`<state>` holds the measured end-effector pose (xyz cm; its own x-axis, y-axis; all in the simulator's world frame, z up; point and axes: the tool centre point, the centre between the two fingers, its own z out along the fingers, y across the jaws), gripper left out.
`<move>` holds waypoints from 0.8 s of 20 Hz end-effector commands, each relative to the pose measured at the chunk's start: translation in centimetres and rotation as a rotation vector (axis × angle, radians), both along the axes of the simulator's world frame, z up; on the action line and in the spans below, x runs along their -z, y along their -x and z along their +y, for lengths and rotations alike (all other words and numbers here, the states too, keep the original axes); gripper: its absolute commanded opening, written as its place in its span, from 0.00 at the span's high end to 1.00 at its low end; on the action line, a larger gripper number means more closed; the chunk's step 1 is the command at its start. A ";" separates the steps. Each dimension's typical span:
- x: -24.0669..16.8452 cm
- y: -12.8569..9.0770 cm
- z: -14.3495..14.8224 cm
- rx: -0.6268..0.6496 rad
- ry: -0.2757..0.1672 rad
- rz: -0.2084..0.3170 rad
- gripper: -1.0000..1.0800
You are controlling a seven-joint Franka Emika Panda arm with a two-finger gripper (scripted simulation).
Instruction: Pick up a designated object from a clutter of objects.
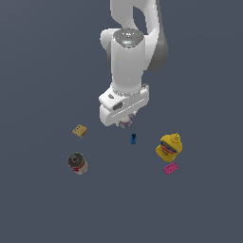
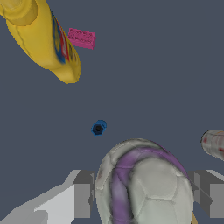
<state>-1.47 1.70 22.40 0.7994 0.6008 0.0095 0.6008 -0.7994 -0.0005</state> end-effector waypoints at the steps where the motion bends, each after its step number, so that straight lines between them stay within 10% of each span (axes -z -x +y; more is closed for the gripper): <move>1: -2.4 -0.8 -1.3 0.000 0.000 0.001 1.00; 16: -14.0 -5.4 -8.1 0.002 0.005 0.006 1.00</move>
